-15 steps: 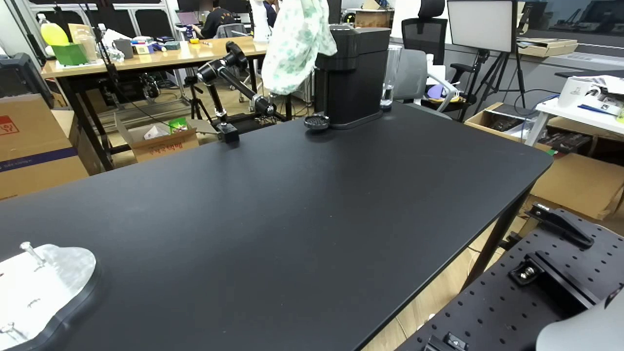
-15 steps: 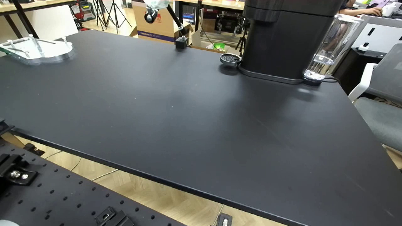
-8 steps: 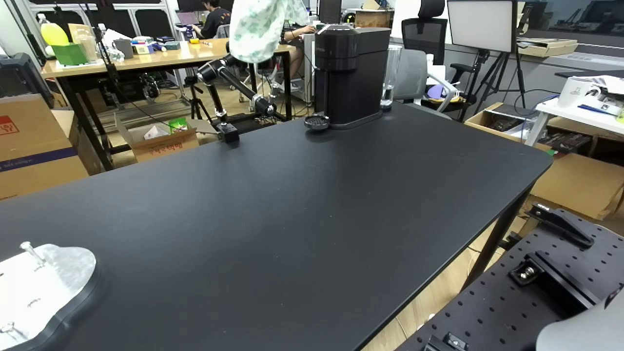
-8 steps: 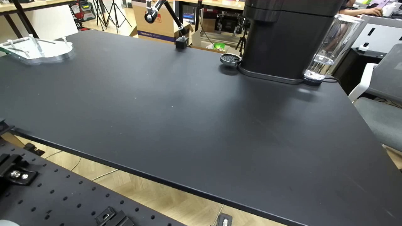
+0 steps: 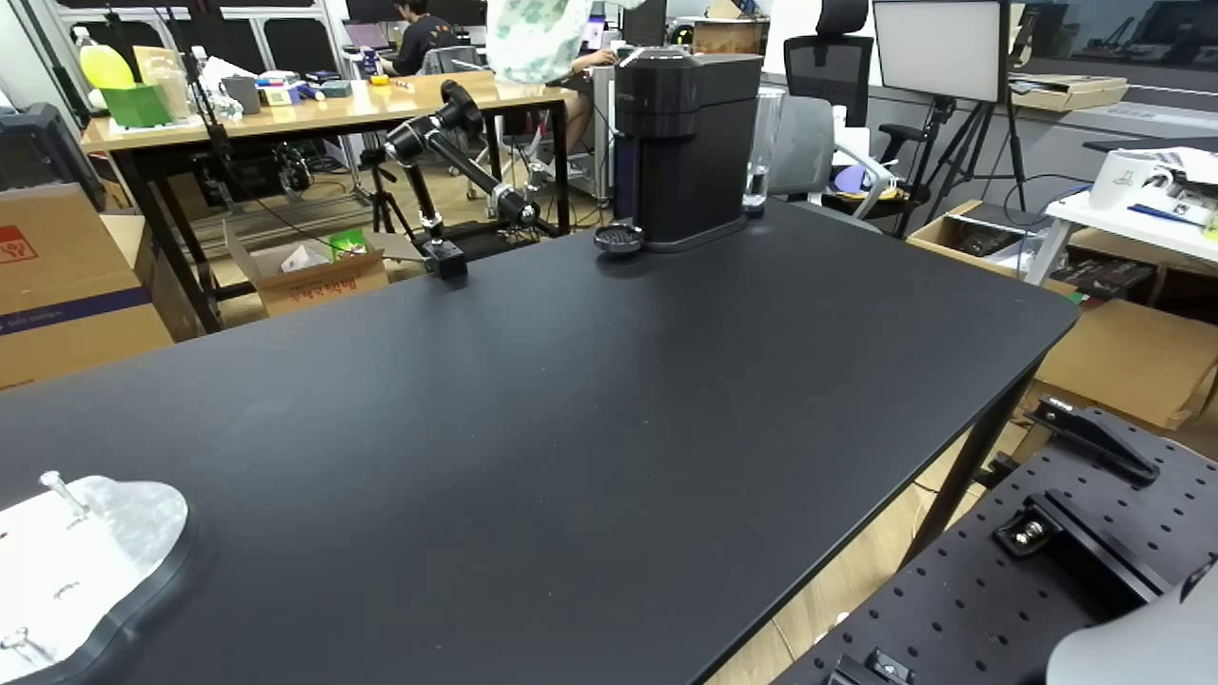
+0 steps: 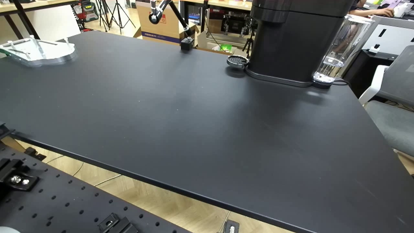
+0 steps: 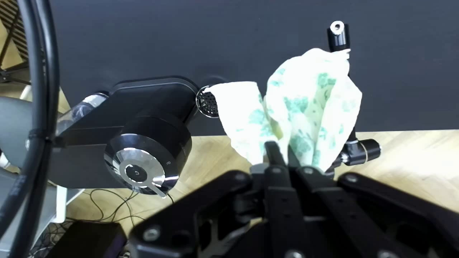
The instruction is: Put the cloth on the table
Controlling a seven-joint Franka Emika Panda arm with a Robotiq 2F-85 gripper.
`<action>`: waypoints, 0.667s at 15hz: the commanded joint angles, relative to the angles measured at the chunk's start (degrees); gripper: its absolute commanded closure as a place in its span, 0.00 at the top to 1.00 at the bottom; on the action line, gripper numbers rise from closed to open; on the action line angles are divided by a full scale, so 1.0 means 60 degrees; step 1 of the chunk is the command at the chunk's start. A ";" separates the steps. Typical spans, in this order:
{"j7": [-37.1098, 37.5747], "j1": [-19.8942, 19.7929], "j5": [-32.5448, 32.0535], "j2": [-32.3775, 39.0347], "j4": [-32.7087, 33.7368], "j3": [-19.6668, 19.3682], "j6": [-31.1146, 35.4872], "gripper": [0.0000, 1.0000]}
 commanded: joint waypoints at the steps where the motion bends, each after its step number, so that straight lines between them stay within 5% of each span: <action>1: 0.0048 -0.0253 0.0083 -0.0331 -0.1218 -0.0320 0.0668 0.01; 10: -0.0315 -0.0957 0.0922 -0.1176 -0.5644 -0.1072 0.3418 0.01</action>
